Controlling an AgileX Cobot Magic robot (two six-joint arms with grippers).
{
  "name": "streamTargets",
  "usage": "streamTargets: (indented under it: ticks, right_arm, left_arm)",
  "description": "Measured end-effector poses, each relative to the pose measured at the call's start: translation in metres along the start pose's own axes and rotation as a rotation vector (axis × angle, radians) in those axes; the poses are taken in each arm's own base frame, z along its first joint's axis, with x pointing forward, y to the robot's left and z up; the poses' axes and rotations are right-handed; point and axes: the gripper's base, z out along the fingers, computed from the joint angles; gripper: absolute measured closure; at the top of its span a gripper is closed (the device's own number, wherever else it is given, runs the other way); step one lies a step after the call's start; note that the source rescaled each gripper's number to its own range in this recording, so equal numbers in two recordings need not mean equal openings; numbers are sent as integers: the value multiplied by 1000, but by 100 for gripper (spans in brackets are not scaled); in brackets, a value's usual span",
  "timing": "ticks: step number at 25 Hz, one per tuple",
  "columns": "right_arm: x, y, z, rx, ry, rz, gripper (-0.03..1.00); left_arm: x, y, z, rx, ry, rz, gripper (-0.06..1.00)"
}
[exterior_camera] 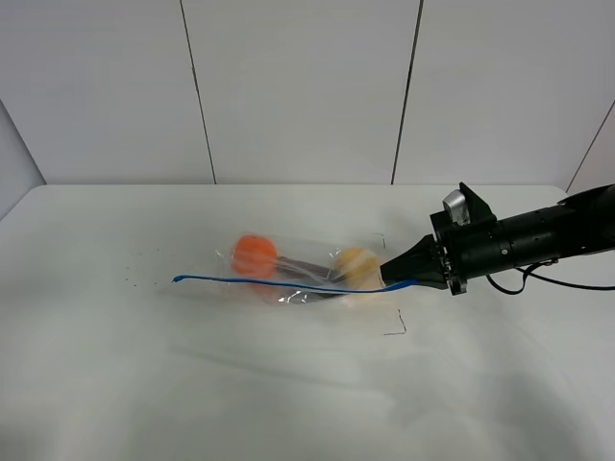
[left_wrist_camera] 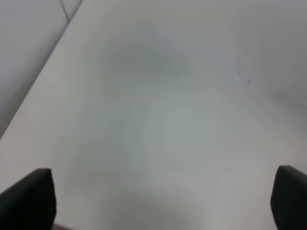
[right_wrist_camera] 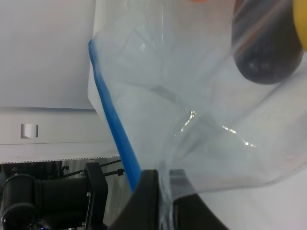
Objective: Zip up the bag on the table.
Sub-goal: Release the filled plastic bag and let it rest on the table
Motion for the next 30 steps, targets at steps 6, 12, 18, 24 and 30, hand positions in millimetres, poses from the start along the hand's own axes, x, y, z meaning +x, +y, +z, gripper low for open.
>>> streamTargets:
  ticks: [6,12,18,24,30]
  right_arm:
    - [0,0,0,0,0,0,97]
    - [0,0,0,0,1,0,97]
    - [0,0,0,0,1,0,97]
    - [0,0,0,0,1,0,97]
    - [0,0,0,0,0,0,97]
  left_arm:
    - [25,13,-27,33,-155,-37,-6]
    - [40,22,-43,50,-245,-83,-6]
    - [44,24,-45,49,-247,-95,-6]
    - [51,20,-31,42,-198,-33,-6]
    - [69,8,-1,83,-102,12,-6]
